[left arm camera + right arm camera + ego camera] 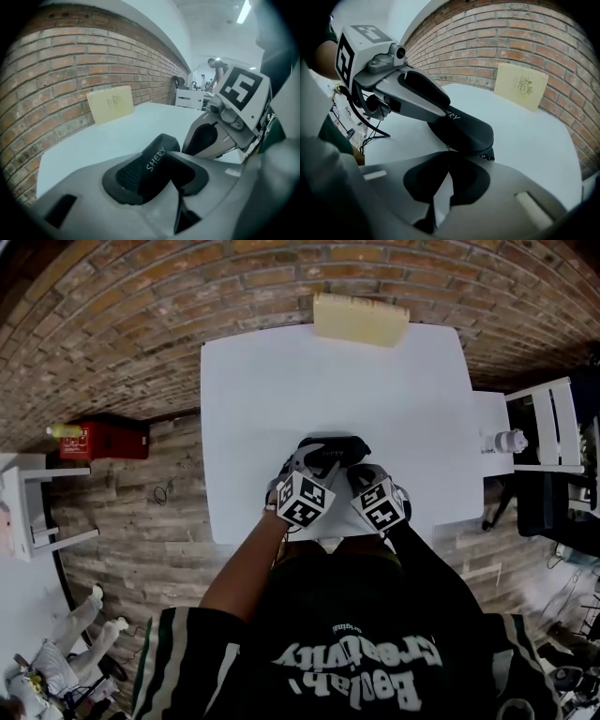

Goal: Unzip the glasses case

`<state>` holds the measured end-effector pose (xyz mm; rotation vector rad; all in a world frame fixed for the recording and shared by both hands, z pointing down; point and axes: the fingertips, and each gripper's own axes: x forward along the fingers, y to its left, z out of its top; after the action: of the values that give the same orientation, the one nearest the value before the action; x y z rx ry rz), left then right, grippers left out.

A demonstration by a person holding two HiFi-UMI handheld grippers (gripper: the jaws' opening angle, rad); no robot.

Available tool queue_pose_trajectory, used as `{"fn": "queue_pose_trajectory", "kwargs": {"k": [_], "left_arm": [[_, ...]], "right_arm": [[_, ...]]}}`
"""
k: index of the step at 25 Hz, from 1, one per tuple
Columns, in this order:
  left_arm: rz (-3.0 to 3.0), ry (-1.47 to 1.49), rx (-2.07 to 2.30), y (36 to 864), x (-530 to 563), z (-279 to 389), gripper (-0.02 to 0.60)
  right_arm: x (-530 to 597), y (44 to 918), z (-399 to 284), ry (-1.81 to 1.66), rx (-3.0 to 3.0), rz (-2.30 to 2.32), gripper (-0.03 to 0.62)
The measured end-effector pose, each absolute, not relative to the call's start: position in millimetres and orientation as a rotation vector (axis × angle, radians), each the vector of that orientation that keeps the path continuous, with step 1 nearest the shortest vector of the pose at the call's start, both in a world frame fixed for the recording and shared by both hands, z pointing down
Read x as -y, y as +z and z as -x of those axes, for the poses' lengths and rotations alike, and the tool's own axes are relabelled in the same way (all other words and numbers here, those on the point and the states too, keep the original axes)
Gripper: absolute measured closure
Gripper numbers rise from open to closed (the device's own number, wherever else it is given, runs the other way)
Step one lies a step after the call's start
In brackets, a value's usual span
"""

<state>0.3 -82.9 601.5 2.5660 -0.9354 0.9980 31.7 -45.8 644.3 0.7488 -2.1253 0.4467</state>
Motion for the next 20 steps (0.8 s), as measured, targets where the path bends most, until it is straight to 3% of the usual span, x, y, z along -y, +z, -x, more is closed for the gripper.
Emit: {"fn": "queue_pose_trajectory", "kwargs": {"k": [20], "left_arm": [[-2.566, 1.022, 0.924, 603.1, 82.3, -1.0, 0.422]], "right_arm": [[50.0, 643.9, -44.8, 0.408, 2.085, -0.809, 0.579]]}}
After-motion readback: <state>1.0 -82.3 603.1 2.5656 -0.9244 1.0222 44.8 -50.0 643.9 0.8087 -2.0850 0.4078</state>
